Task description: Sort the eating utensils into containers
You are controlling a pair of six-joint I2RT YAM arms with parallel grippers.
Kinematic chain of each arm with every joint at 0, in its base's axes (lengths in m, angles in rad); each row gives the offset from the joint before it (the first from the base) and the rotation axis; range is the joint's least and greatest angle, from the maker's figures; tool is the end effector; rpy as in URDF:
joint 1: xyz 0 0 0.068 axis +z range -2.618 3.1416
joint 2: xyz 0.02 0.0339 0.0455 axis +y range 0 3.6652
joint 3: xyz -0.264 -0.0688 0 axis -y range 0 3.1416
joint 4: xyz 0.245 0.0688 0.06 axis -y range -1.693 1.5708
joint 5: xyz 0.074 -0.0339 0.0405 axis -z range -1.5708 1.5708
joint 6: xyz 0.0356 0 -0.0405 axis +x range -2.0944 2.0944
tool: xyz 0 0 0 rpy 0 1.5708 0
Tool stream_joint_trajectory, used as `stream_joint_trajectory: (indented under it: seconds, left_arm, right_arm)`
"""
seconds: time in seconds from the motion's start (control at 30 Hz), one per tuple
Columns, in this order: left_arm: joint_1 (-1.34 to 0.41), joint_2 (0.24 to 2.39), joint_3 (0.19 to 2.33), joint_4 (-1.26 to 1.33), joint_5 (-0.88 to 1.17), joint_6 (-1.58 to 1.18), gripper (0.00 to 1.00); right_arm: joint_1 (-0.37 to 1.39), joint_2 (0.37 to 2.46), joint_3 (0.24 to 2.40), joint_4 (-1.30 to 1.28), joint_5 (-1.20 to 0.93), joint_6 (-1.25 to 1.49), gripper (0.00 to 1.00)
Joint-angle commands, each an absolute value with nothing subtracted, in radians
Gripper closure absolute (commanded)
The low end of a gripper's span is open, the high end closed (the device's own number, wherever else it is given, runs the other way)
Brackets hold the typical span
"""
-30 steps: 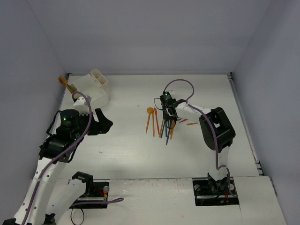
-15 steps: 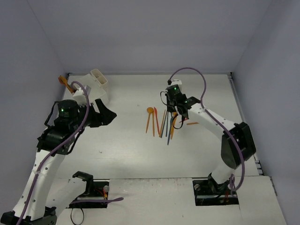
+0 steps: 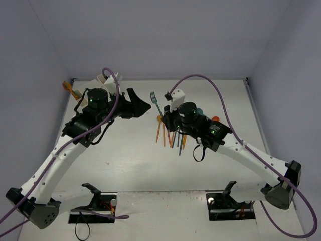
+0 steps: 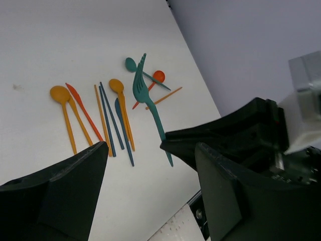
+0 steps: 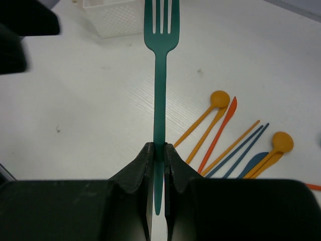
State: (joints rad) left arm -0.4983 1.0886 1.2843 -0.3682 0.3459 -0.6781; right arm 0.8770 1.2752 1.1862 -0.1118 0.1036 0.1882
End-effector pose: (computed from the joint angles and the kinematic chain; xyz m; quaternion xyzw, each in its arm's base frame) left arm 0.1981 -0.1215 0.4354 0.0426 0.7609 -0.4613 0.4543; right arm 0.1945 0.2280 0.3822 -0.2303 0.7390 0.2863 0.5647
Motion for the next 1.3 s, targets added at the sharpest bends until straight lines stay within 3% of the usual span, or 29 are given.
stream_joint_trajectory:
  seconds: [0.0, 0.2, 0.53, 0.9, 0.97, 1.07, 1.27]
  left_arm:
    - [-0.546, 1.131, 1.350, -0.221, 0.256, -0.648, 0.34]
    - [-0.606, 1.197, 1.391, -0.204, 0.180, -0.596, 0.40]
    - [-0.645, 1.245, 1.416, -0.143, 0.144, -0.542, 0.60]
    - [-0.664, 1.238, 1.390, -0.163, 0.133, -0.494, 1.00]
    - [-0.663, 1.232, 1.390, -0.172, 0.118, -0.461, 1.00]
    - [-0.663, 1.218, 1.388, -0.194, 0.073, -0.386, 1.00]
    - [-0.638, 1.191, 1.396, -0.220, -0.054, -0.209, 1.00]
  right_arm:
    - [0.893, 1.211, 1.190, -0.028, 0.020, 0.166, 1.00]
    - [0.897, 1.168, 1.169, -0.028, -0.042, 0.175, 1.00]
    - [0.900, 1.130, 1.143, -0.030, -0.054, 0.185, 1.00]
    - [0.900, 1.128, 1.134, -0.028, -0.040, 0.175, 1.00]
    - [0.900, 1.132, 1.138, -0.028, -0.038, 0.173, 0.89]
    - [0.900, 1.141, 1.143, -0.028, -0.031, 0.170, 0.66]
    - [0.897, 1.162, 1.155, -0.029, -0.038, 0.162, 0.48]
